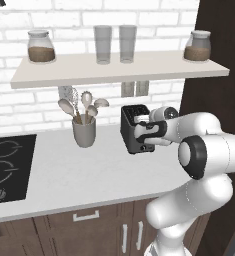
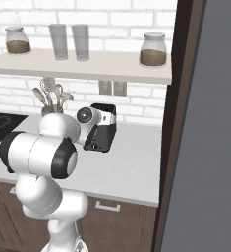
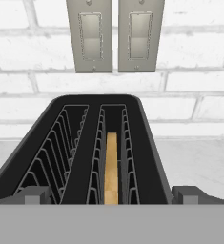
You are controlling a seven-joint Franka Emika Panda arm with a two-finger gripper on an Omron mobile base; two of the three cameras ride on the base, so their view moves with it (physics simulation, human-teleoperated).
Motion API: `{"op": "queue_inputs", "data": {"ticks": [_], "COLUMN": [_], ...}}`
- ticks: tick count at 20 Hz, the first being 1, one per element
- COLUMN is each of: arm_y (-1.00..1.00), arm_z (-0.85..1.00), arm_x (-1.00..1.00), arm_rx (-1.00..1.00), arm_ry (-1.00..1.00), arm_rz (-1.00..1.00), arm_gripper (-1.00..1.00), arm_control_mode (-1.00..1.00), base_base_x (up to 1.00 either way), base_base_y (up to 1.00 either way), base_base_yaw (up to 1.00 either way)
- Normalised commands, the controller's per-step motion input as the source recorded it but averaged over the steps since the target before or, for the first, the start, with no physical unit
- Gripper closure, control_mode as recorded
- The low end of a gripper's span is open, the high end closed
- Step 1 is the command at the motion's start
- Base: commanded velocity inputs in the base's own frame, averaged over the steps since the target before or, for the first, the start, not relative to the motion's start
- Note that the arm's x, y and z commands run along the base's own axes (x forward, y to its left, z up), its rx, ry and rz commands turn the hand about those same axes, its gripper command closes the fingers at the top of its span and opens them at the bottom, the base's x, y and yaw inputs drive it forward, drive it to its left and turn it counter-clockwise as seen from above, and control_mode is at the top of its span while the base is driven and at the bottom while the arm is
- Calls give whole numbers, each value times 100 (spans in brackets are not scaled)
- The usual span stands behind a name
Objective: Start the toaster. Once the lever pops up, take the bread to the plate on the dining counter.
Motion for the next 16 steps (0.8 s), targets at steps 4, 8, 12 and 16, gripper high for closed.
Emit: {"op": "queue_inputs", "data": {"ticks": [4, 8, 12, 16], "arm_y": [0, 0, 0, 0], "arm_z": [0, 0, 0, 0], "arm_x": [0, 0, 0, 0], "arm_rx": [0, 0, 0, 0], "arm_ry": [0, 0, 0, 0], "arm_rz": [0, 0, 0, 0], "arm_gripper": [-100, -100, -100, -100], "arm_control_mode": [-100, -100, -100, -100], "base_base_x": [0, 0, 0, 0], "base_base_y": [0, 0, 0, 0], "base_base_yaw": [0, 0, 0, 0]}}
